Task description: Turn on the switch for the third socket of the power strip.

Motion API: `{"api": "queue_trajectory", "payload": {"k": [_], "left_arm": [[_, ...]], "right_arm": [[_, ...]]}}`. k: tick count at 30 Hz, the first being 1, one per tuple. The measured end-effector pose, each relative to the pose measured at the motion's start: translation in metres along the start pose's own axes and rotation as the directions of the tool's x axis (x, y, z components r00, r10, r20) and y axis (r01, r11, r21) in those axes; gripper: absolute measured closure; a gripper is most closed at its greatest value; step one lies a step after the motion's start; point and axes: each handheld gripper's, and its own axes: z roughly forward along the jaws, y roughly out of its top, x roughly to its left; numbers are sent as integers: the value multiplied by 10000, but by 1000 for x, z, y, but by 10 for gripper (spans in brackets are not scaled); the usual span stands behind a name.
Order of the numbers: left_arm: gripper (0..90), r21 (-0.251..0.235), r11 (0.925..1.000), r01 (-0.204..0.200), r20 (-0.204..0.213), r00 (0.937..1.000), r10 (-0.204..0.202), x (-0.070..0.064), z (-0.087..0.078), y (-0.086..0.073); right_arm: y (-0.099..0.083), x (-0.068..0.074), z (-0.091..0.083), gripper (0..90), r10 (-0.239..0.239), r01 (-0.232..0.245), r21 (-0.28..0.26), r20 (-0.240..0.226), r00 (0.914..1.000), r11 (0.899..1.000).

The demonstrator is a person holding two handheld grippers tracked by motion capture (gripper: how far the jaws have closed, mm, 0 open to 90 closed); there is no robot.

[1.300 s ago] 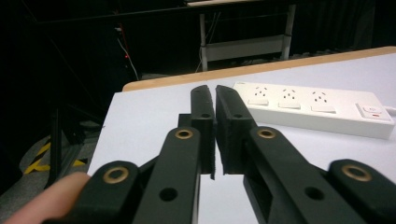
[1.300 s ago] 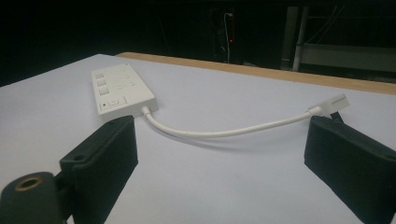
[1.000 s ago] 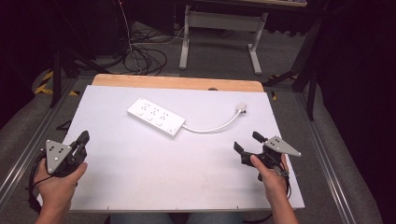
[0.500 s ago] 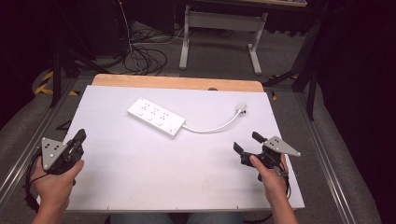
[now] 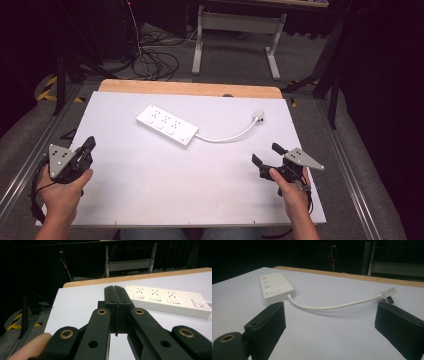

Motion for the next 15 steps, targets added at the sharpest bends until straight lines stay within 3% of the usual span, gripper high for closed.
{"api": "queue_trajectory", "payload": {"k": [15], "left_arm": [[898, 18, 9995, -321, 59, 9995, 321, -3, 7, 3]], "right_arm": [[-1, 1, 0, 103, -54, 54, 76, -23, 10000, 10000]]}}
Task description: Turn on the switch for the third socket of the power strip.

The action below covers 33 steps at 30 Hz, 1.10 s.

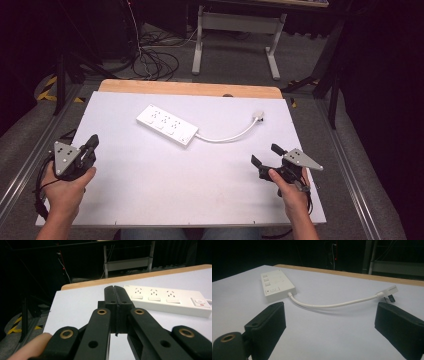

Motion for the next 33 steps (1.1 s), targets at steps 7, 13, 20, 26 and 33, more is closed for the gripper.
{"api": "queue_trajectory", "payload": {"k": [7, 13, 20, 26, 33], "left_arm": [[898, -16, 9999, 103, 225, 9997, -102, -6, 6, 5], [899, 173, 9996, -223, 335, 9992, 218, -16, 10, 7], [898, 428, 9985, -331, 442, 9985, 312, -22, 18, 6], [898, 572, 9978, -339, 433, 9986, 315, -20, 27, 9], [899, 628, 9973, -380, 500, 9981, 348, -21, 37, 13]], "right_arm": [[0, 0, -1, 103, 11, -11, -22, 5, 10000, 10000], [-1, 1, 0, 104, 103, -103, -8, -50, 9999, 9999], [0, 0, -1, 104, 151, -152, -75, -107, 9998, 9999], [0, 1, 0, 104, 119, -120, -52, -146, 9998, 9999], [0, 1, 0, 104, 95, -96, -68, -137, 9999, 9999]]}}
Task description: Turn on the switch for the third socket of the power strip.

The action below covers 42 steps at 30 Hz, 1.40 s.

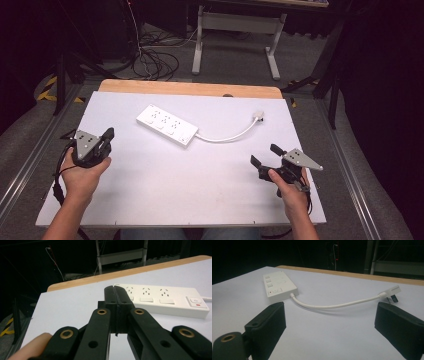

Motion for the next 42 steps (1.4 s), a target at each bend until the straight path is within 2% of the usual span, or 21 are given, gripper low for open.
{"api": "queue_trajectory", "payload": {"k": [9, 17, 24, 29, 42], "left_arm": [[898, 98, 9998, -192, 34, 9998, 192, -4, 17, 9], [898, 120, 9999, -114, 214, 9997, 112, -8, 37, 16], [898, 194, 9998, -72, 343, 9994, 65, -14, 53, 16], [898, 420, 9989, -211, 437, 9989, 192, -16, 63, 10], [898, 388, 9991, -153, 640, 9979, 128, -17, 78, 8]], "right_arm": [[0, 0, 1, 104, 29, -29, 43, 20, 10000, 10000], [0, 1, 3, 104, -68, 68, 107, 42, 10000, 9999], [-1, 2, 5, 104, -115, 114, 209, 48, 9999, 9997], [-1, 1, 5, 104, -118, 117, 193, 63, 9999, 9997], [-2, 2, 6, 104, -187, 185, 276, 81, 9998, 9994]]}}
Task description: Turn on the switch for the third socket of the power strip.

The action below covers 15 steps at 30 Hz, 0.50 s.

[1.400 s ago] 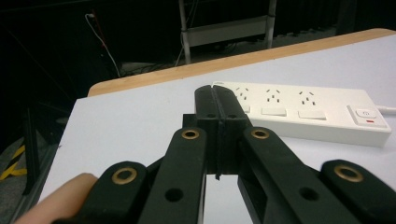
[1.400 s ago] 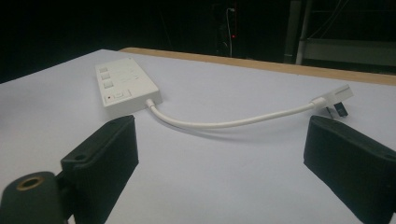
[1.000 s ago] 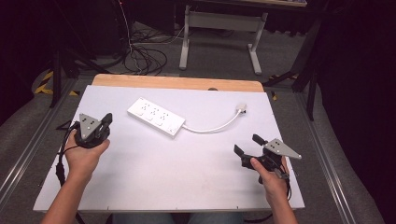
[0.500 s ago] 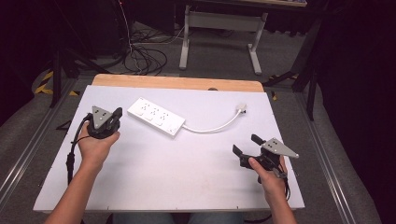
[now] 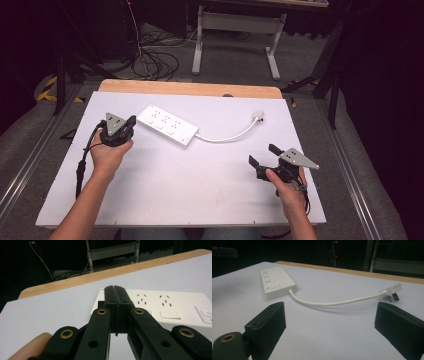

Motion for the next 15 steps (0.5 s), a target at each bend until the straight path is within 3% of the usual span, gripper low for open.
{"api": "queue_trajectory", "payload": {"k": [15], "left_arm": [[898, 110, 9996, -250, 330, 9992, 246, -5, 17, 6]], "right_arm": [[-2, 1, 3, 105, 14, -15, 159, 66, 10000, 9999]]}}
